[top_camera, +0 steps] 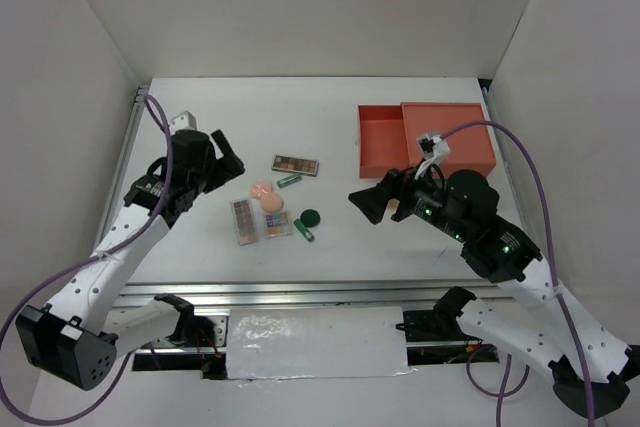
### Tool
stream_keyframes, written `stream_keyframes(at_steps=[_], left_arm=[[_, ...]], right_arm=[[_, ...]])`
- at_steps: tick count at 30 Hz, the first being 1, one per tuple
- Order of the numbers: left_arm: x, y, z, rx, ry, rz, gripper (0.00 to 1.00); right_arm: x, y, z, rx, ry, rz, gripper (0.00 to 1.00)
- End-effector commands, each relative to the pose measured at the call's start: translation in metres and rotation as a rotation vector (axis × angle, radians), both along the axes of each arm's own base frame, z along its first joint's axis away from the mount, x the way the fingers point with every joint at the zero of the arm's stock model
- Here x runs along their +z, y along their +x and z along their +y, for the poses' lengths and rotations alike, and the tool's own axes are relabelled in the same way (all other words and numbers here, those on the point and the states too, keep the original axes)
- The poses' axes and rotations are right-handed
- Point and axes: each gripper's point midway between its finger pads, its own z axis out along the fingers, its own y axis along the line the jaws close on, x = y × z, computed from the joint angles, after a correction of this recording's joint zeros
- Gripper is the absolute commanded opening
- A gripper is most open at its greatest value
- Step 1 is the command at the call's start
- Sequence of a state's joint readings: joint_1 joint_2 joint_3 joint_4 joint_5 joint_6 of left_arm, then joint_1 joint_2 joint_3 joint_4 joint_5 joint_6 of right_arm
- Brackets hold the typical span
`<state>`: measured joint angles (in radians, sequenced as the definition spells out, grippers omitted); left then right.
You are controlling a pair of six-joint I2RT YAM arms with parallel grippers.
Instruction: Organize the makeup
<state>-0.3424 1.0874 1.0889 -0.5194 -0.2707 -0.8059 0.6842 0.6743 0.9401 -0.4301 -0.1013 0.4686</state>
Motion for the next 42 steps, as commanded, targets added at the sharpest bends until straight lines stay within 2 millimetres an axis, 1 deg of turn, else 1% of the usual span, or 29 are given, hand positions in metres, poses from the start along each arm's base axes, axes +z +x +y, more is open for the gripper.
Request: stream_keyframes(at_steps=[1, 2, 4, 5, 6, 7, 8, 9, 10, 11, 12, 13, 14, 15, 16, 17, 20, 21, 22, 23, 25, 26, 27, 29, 33, 37, 40, 42], left_arm=[[-0.038, -0.028, 0.028, 0.050, 0.121, 0.118, 0.99], [-0.049, -0.034, 0.024, 0.017, 0.116, 0.134, 0.99], [-0.054, -0.031, 0.007, -0.053, 0.066, 0.106, 0.99], [-0.066, -0.033, -0.006, -0.107, 0.039, 0.126, 0.99], [-0.068, -0.033, -0.020, -0.144, 0.032, 0.119, 1.00], [-0.074, -0.034, -0.030, -0.160, 0.038, 0.135, 1.00], [-0.084, -0.032, -0.042, -0.164, 0.049, 0.179, 0.99], [-0.090, -0.039, -0.060, -0.195, 0.083, 0.199, 0.99], [-0.088, -0.038, -0.075, -0.194, 0.075, 0.206, 0.99], [-0.105, -0.042, -0.087, -0.195, 0.132, 0.245, 0.99], [-0.110, -0.043, -0.093, -0.179, 0.137, 0.260, 0.99], [-0.120, -0.042, -0.102, -0.155, 0.129, 0.283, 1.00], [-0.126, -0.042, -0.107, -0.148, 0.127, 0.289, 0.99], [-0.130, -0.044, -0.115, -0.144, 0.131, 0.289, 0.99], [-0.136, -0.040, -0.124, -0.136, 0.125, 0.289, 0.98], [-0.140, -0.042, -0.131, -0.137, 0.136, 0.293, 0.97], [-0.148, -0.031, -0.144, -0.118, 0.176, 0.306, 0.95], [-0.145, -0.025, -0.152, -0.125, 0.176, 0.299, 0.89], [-0.158, -0.022, -0.155, -0.123, 0.203, 0.325, 0.85], [-0.162, -0.022, -0.155, -0.120, 0.222, 0.342, 0.82], [-0.171, -0.017, -0.161, -0.118, 0.235, 0.365, 0.81], [-0.175, -0.018, -0.162, -0.118, 0.243, 0.375, 0.80], [-0.177, -0.019, -0.162, -0.114, 0.244, 0.381, 0.71], [-0.183, -0.022, -0.165, -0.120, 0.245, 0.391, 0.63], [-0.191, -0.028, -0.164, -0.115, 0.254, 0.412, 0.63], [-0.193, -0.035, -0.166, -0.125, 0.267, 0.418, 0.65], [-0.195, -0.041, -0.168, -0.122, 0.287, 0.417, 0.64], [-0.203, -0.044, -0.168, -0.120, 0.305, 0.431, 0.64]], right_arm=[[0.027, 0.008, 0.009, -0.004, 0.087, -0.066, 1.00], [0.021, 0.013, 0.011, -0.014, 0.079, -0.049, 1.00], [0.016, 0.020, 0.013, -0.038, 0.057, -0.023, 1.00], [0.006, 0.026, 0.015, -0.048, 0.019, 0.020, 1.00], [0.001, 0.027, 0.017, -0.056, -0.002, 0.039, 1.00], [-0.004, 0.035, 0.012, -0.110, -0.029, 0.049, 1.00], [-0.010, 0.039, 0.011, -0.139, -0.054, 0.069, 1.00], [-0.014, 0.040, 0.006, -0.164, -0.074, 0.081, 1.00], [-0.013, 0.042, -0.001, -0.204, -0.078, 0.072, 1.00], [-0.015, 0.042, -0.006, -0.225, -0.085, 0.073, 1.00], [-0.015, 0.042, -0.011, -0.245, -0.086, 0.071, 1.00], [-0.010, 0.039, -0.017, -0.261, -0.074, 0.058, 1.00], [-0.012, 0.038, -0.024, -0.289, -0.083, 0.057, 1.00], [-0.011, 0.037, -0.027, -0.293, -0.081, 0.052, 1.00], [-0.007, 0.033, -0.031, -0.294, -0.074, 0.037, 1.00], [-0.009, 0.030, -0.033, -0.292, -0.075, 0.038, 1.00], [-0.010, 0.023, -0.040, -0.291, -0.078, 0.036, 1.00], [-0.008, 0.020, -0.043, -0.293, -0.073, 0.030, 1.00], [-0.008, 0.019, -0.044, -0.290, -0.071, 0.026, 1.00], [-0.010, 0.017, -0.045, -0.288, -0.073, 0.026, 1.00], [-0.007, 0.012, -0.049, -0.282, -0.064, 0.011, 1.00], [-0.006, 0.010, -0.050, -0.282, -0.059, 0.007, 1.00], [-0.003, 0.008, -0.053, -0.288, -0.054, -0.003, 1.00], [-0.002, 0.006, -0.057, -0.292, -0.052, -0.011, 1.00], [0.001, 0.002, -0.062, -0.295, -0.043, -0.029, 1.00], [-0.003, 0.002, -0.062, -0.298, -0.046, -0.030, 1.00], [-0.005, 0.002, -0.062, -0.297, -0.043, -0.026, 1.00], [-0.006, 0.002, -0.062, -0.294, -0.042, -0.026, 1.00]])
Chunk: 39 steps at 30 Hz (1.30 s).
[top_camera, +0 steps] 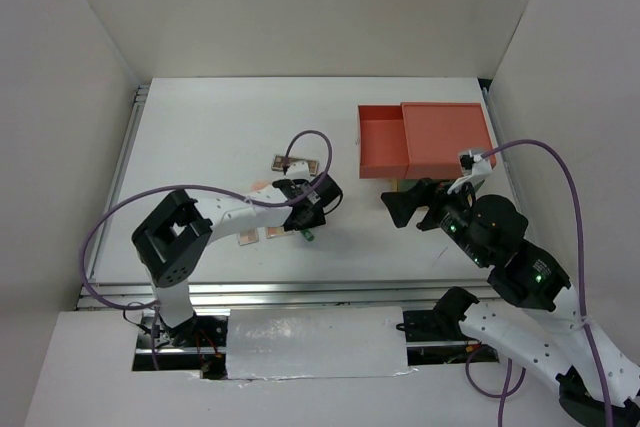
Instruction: Organize the makeup
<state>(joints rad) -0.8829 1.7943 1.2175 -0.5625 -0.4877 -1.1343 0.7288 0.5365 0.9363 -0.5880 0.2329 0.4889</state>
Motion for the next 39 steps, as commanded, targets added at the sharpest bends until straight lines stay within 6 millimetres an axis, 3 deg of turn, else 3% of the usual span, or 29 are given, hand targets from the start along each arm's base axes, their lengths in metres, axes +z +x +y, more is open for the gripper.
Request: stream_keyframes(at_steps=[1, 3, 8, 14, 17, 18, 20, 23, 28, 31, 35, 36, 39], left_arm=[[-0.014, -0.007, 0.004, 0.022, 0.052, 0.015, 0.63], [-0.024, -0.011, 0.006, 0.028, 0.063, 0.035, 0.62], [-0.029, -0.016, 0.014, 0.039, 0.075, 0.036, 0.48], [-0.034, -0.021, 0.017, 0.033, 0.074, 0.053, 0.42], [-0.032, -0.025, 0.018, 0.021, 0.056, 0.053, 0.28], [-0.029, -0.026, 0.018, 0.018, 0.049, 0.049, 0.18], [-0.014, -0.029, 0.020, 0.011, 0.023, 0.028, 0.09], [0.029, -0.030, 0.025, 0.009, 0.000, -0.061, 0.04], [0.133, -0.012, 0.023, -0.056, -0.078, -0.273, 0.03], [0.196, 0.004, 0.008, -0.151, -0.142, -0.416, 0.04], [0.276, 0.017, -0.048, -0.390, -0.314, -0.596, 0.05], [0.304, 0.015, -0.064, -0.460, -0.379, -0.637, 0.06], [0.330, 0.034, -0.106, -0.547, -0.434, -0.684, 0.07]], right_arm=[[0.002, -0.001, -0.001, 0.000, 0.002, -0.019, 1.00], [0.002, -0.001, -0.001, 0.002, 0.008, -0.019, 1.00], [0.002, -0.002, 0.000, 0.008, 0.014, -0.019, 1.00], [0.002, -0.003, -0.001, 0.004, 0.013, -0.017, 1.00], [0.003, -0.005, -0.003, 0.003, 0.014, -0.018, 1.00], [0.004, -0.005, -0.003, 0.005, 0.013, -0.020, 1.00], [0.004, -0.005, -0.005, 0.000, 0.011, -0.018, 1.00], [0.007, -0.006, -0.007, -0.007, 0.010, -0.024, 1.00], [0.015, -0.006, -0.016, -0.046, 0.015, -0.038, 1.00], [0.026, -0.007, -0.030, -0.101, 0.024, -0.057, 1.00], [0.046, -0.014, -0.051, -0.169, 0.049, -0.088, 1.00], [0.051, -0.016, -0.055, -0.177, 0.057, -0.099, 1.00], [0.078, -0.029, -0.071, -0.196, 0.094, -0.136, 1.00]])
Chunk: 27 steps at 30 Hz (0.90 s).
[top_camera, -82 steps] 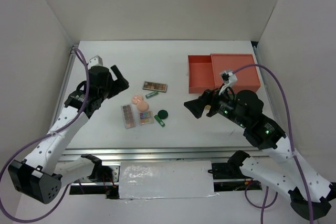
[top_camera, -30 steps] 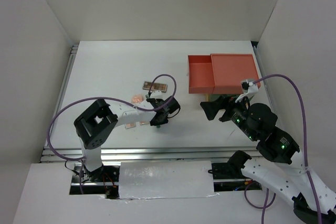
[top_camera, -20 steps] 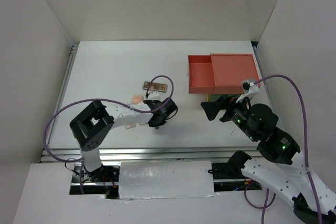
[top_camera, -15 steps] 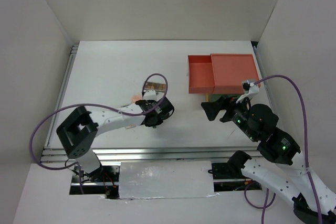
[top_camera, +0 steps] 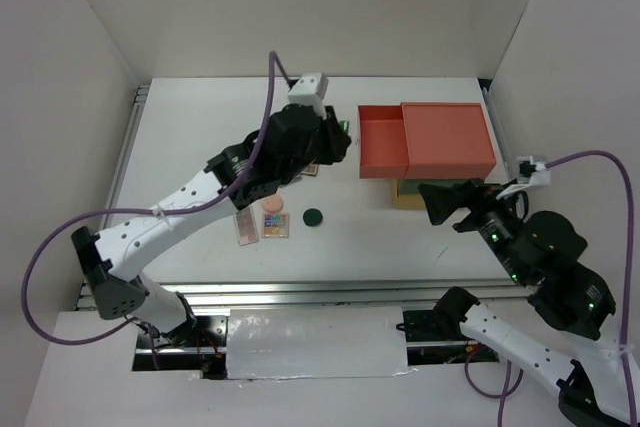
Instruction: Organize the makeup
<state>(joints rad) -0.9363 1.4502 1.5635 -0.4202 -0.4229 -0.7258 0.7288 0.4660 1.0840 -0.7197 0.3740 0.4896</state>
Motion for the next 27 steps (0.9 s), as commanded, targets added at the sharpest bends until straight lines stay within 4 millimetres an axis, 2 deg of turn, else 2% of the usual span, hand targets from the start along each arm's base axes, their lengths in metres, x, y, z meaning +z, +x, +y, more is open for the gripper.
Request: stream_keyframes(at_steps=[1, 2, 3, 5, 6, 9, 13, 19, 22, 24, 25, 27], left_arm=[[0.040, 0.022, -0.054, -0.181, -0.027, -0.138, 0.07], [0.043, 0.031, -0.058, -0.188, -0.034, -0.138, 0.07], [0.046, 0.040, -0.074, -0.226, -0.051, -0.130, 0.06], [0.045, 0.052, -0.082, -0.247, -0.050, -0.115, 0.06], [0.046, 0.060, -0.093, -0.266, -0.056, -0.116, 0.06], [0.043, 0.074, -0.102, -0.271, -0.040, -0.118, 0.08], [0.027, 0.090, -0.106, -0.273, -0.029, -0.097, 0.13], [-0.022, 0.107, -0.115, -0.283, -0.018, -0.008, 0.19], [-0.031, 0.109, -0.122, -0.294, -0.022, 0.010, 0.24], [-0.042, 0.112, -0.125, -0.293, -0.011, 0.031, 0.33], [-0.042, 0.114, -0.124, -0.286, -0.009, 0.028, 0.52], [-0.048, 0.117, -0.123, -0.268, 0.002, 0.042, 0.76]], right_arm=[[0.034, -0.015, -0.027, -0.059, 0.048, -0.060, 1.00], [0.037, -0.018, -0.030, -0.062, 0.052, -0.065, 1.00], [0.042, -0.022, -0.034, -0.062, 0.066, -0.075, 1.00], [0.047, -0.029, -0.039, -0.059, 0.076, -0.081, 1.00], [0.052, -0.033, -0.042, -0.056, 0.087, -0.092, 1.00], [0.052, -0.040, -0.050, -0.061, 0.088, -0.089, 1.00], [0.055, -0.046, -0.055, -0.062, 0.094, -0.096, 1.00], [0.051, -0.044, -0.049, -0.042, 0.091, -0.095, 1.00], [0.046, -0.040, -0.042, -0.030, 0.079, -0.086, 1.00], [0.045, -0.037, -0.039, -0.025, 0.072, -0.078, 1.00], [0.044, -0.036, -0.038, -0.022, 0.067, -0.075, 1.00], [0.043, -0.035, -0.036, -0.019, 0.065, -0.074, 1.00]])
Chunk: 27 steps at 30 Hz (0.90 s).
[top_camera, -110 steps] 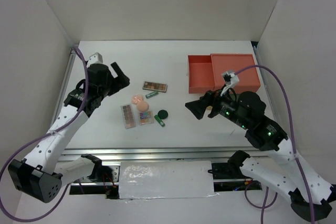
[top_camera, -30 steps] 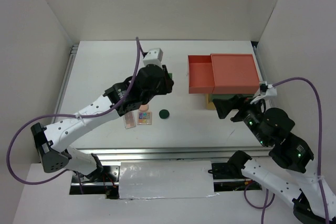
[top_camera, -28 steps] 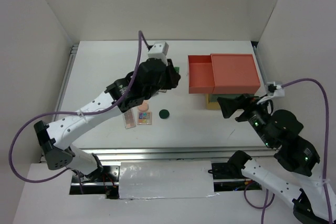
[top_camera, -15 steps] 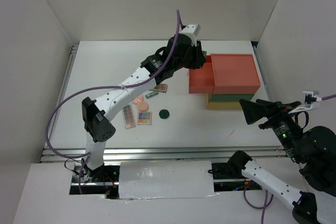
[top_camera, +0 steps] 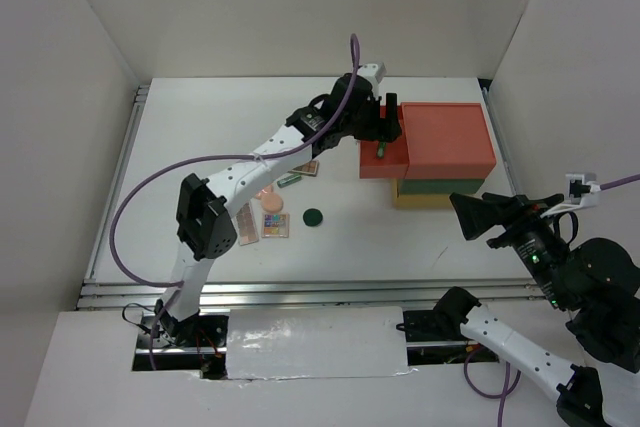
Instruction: Organize the makeup
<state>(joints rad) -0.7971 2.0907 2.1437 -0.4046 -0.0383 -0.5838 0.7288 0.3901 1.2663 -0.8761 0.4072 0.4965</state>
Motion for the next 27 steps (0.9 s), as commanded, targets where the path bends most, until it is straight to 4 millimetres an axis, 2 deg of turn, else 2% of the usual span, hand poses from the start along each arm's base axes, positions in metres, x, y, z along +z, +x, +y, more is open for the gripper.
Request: stream_keyframes(at_steps=[1, 3, 5, 7, 8, 9, 10, 11, 12, 13, 14, 15, 16, 17, 20, 25, 26, 27], left_arm=[[0.015, 0.004, -0.006, 0.002, -0.047, -0.016, 0.88], [0.024, 0.006, -0.005, 0.008, -0.063, -0.026, 0.96], [0.039, 0.006, -0.001, 0.017, -0.076, -0.046, 0.98], [0.070, 0.001, 0.010, 0.028, -0.104, -0.089, 0.99], [0.082, 0.003, 0.020, 0.068, -0.108, -0.114, 0.99], [0.081, 0.003, 0.030, 0.098, -0.095, -0.117, 0.99], [0.105, -0.004, 0.048, 0.139, -0.116, -0.144, 0.99], [0.110, -0.004, 0.062, 0.187, -0.116, -0.146, 0.99], [0.096, 0.007, 0.088, 0.312, -0.094, -0.111, 0.99], [0.107, 0.004, 0.112, 0.389, -0.110, -0.106, 0.99], [0.094, 0.011, 0.148, 0.535, -0.052, -0.083, 0.99], [0.073, 0.012, 0.166, 0.621, -0.034, -0.026, 0.99], [0.062, 0.010, 0.186, 0.679, -0.003, 0.000, 0.99], [0.049, 0.015, 0.207, 0.745, 0.019, 0.023, 0.99], [-0.010, 0.020, 0.242, 0.869, 0.096, 0.144, 0.95], [-0.066, 0.029, 0.250, 0.842, 0.234, 0.219, 0.93], [-0.071, 0.032, 0.249, 0.806, 0.268, 0.215, 0.92], [-0.084, 0.034, 0.237, 0.731, 0.279, 0.241, 0.92]], right_arm=[[0.000, 0.006, 0.008, 0.014, -0.010, 0.000, 1.00], [0.000, 0.007, 0.008, 0.013, -0.012, -0.001, 1.00], [0.000, 0.007, 0.009, 0.014, -0.015, 0.001, 1.00], [0.001, 0.008, 0.010, 0.017, -0.018, 0.002, 1.00], [0.001, 0.008, 0.010, 0.017, -0.018, 0.000, 1.00], [0.000, 0.009, 0.011, 0.017, -0.022, 0.002, 1.00], [0.000, 0.009, 0.011, 0.019, -0.023, 0.003, 1.00], [-0.001, 0.010, 0.012, 0.018, -0.024, 0.004, 1.00], [-0.003, 0.010, 0.012, 0.018, -0.024, 0.004, 1.00], [-0.006, 0.012, 0.013, 0.016, -0.029, 0.010, 1.00], [-0.006, 0.012, 0.015, 0.021, -0.024, 0.007, 1.00], [-0.007, 0.013, 0.016, 0.022, -0.026, 0.009, 1.00], [-0.011, 0.015, 0.018, 0.022, -0.032, 0.016, 1.00], [-0.011, 0.016, 0.021, 0.031, -0.029, 0.014, 1.00], [-0.016, 0.022, 0.029, 0.047, -0.039, 0.029, 1.00], [-0.025, 0.028, 0.038, 0.062, -0.054, 0.046, 1.00], [-0.027, 0.028, 0.039, 0.065, -0.056, 0.049, 1.00], [-0.030, 0.029, 0.042, 0.073, -0.061, 0.055, 1.00]])
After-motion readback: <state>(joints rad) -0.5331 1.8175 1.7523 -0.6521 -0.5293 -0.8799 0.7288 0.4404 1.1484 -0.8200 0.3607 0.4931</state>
